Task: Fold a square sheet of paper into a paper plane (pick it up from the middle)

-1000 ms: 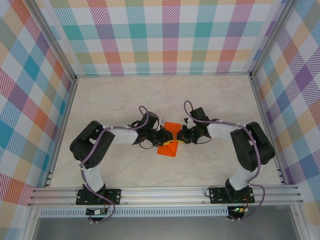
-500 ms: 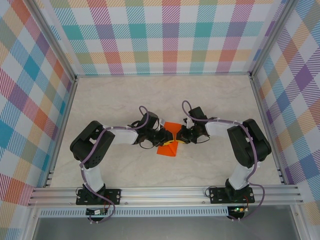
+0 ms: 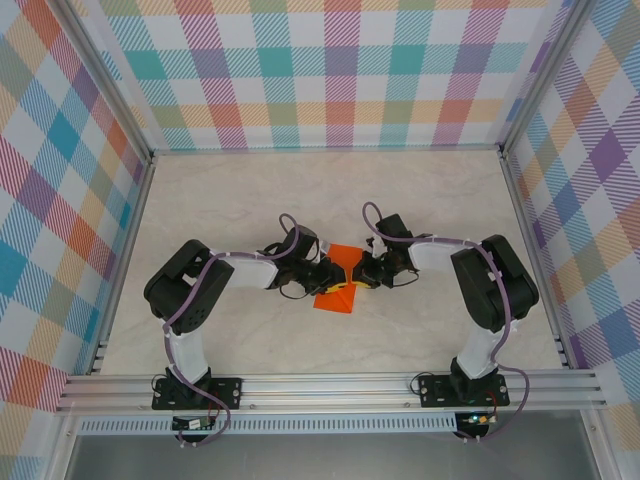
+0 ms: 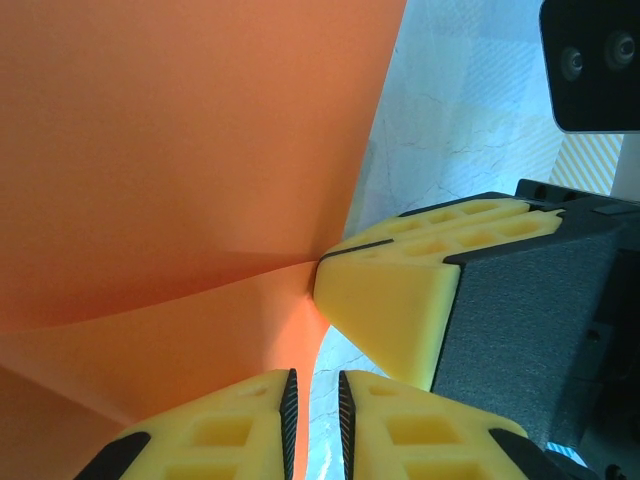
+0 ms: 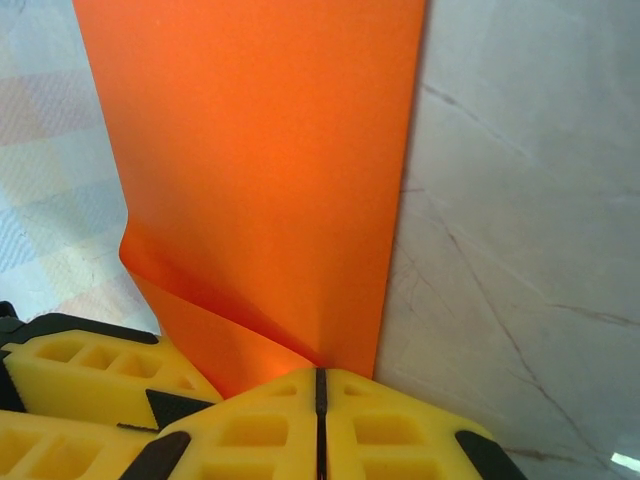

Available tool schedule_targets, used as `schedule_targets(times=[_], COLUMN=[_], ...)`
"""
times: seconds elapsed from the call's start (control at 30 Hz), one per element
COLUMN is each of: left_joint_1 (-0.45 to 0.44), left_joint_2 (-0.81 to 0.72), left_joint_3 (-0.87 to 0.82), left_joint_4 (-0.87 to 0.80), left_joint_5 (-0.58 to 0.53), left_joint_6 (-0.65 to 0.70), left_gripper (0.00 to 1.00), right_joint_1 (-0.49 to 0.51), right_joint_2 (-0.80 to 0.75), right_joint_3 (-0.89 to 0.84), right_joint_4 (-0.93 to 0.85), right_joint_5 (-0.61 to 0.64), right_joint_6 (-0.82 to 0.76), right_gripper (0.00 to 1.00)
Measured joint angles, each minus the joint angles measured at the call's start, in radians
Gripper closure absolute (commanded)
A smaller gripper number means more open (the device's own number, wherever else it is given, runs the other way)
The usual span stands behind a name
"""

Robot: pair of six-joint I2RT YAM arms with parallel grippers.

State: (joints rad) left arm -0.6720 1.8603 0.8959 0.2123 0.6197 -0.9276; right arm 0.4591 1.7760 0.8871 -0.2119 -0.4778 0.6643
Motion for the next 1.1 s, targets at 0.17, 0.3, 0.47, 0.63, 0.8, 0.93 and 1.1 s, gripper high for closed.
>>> schedule_targets(times=[0.17, 0.3, 0.47, 0.63, 0.8, 0.93, 1.1], left_joint_1=[0.000, 0.000, 0.000, 0.000, 0.000, 0.000, 0.000], left_joint_2=[0.011, 0.018, 0.022, 0.029, 0.029, 0.030, 0.031], left_joint_3=[0.000, 0.000, 0.000, 0.000, 0.000, 0.001, 0.005], left_joint_4=[0.000, 0.000, 0.000, 0.000, -0.003, -0.010, -0.024], left_joint_5=[0.000, 0.000, 0.000, 0.000, -0.002, -0.003, -0.006], left_joint_6=[0.000, 0.000, 0.000, 0.001, 0.005, 0.010, 0.024], left_gripper=[0.80, 0.80, 0.80, 0.80, 0.80, 0.81, 0.82], right_joint_1=[0.000, 0.000, 0.000, 0.000, 0.000, 0.001, 0.001], right_joint_2=[0.002, 0.004, 0.004, 0.006, 0.006, 0.005, -0.035], right_joint_3=[0.000, 0.000, 0.000, 0.001, 0.003, 0.012, 0.024], right_joint_4=[0.000, 0.000, 0.000, -0.002, -0.007, -0.023, -0.071], right_joint_5=[0.006, 0.007, 0.007, 0.006, 0.010, 0.017, 0.065], right_joint_6=[0.000, -0.001, -0.005, -0.009, -0.015, -0.018, -0.024], right_gripper=[0.91, 0.91, 0.91, 0.91, 0.89, 0.83, 0.84])
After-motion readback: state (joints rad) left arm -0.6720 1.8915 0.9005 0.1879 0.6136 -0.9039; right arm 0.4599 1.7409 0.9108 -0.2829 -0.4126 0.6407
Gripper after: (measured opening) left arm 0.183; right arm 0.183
